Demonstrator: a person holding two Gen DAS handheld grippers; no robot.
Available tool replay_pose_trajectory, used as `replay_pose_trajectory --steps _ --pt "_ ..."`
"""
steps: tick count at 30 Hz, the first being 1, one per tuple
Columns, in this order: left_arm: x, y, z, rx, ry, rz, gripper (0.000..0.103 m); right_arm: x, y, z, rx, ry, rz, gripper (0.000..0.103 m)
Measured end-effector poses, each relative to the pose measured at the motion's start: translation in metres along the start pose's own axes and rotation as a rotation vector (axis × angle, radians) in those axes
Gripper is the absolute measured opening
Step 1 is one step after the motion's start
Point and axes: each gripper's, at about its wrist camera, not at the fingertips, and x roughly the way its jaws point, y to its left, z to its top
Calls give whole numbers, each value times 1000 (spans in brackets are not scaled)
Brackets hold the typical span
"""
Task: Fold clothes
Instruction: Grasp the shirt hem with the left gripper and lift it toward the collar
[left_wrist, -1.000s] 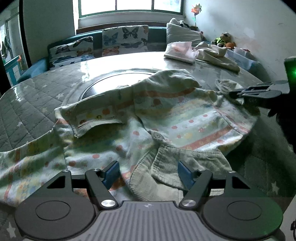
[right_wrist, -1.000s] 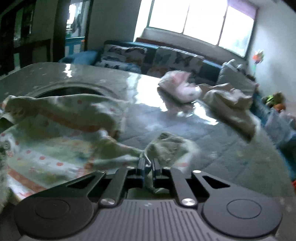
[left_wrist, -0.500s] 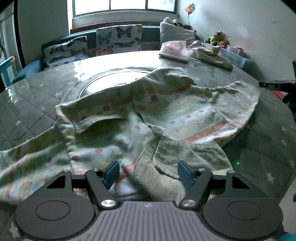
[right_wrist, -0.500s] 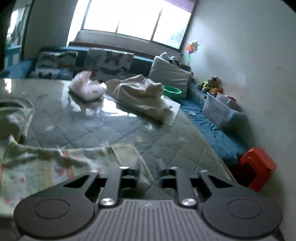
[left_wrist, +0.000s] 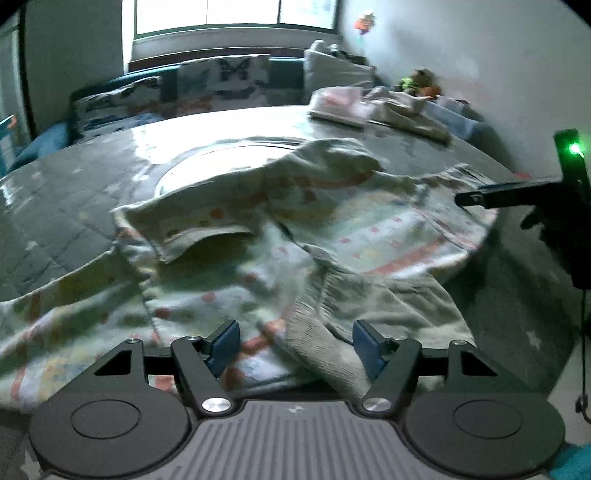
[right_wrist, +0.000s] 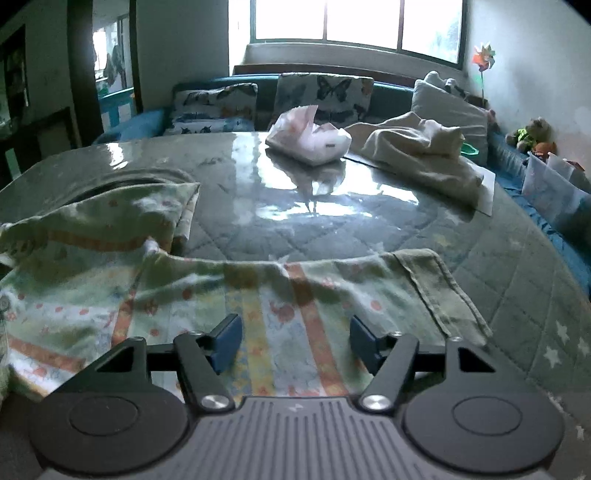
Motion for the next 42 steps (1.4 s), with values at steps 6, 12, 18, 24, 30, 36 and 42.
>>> replay_pose_trajectory --steps 6,12,18,24,30,36,42 --pt "-5 0 -2 25 33 -62 68 -10 -3 -8 -1 18 11 67" --pt "-10 -1 -5 64 57 -89 68 -20 0 -13 -15 42 24 67" --pt "-25 11 -8 14 31 -72 66 -30 0 -19 -14 52 32 67" --pt "-43 19 -9 4 -16 -4 66 -55 32 -27 -184 30 103 64" --pt "-61 26 -10 5 -68 25 67 -70 83 -32 -413 -10 237 63" --pt "-59 43 -14 -21 -56 88 65 -57 116 -34 -508 -10 289 56" --pt "-36 52 -12 -49 -20 97 45 -51 122 -30 -491 15 349 31"
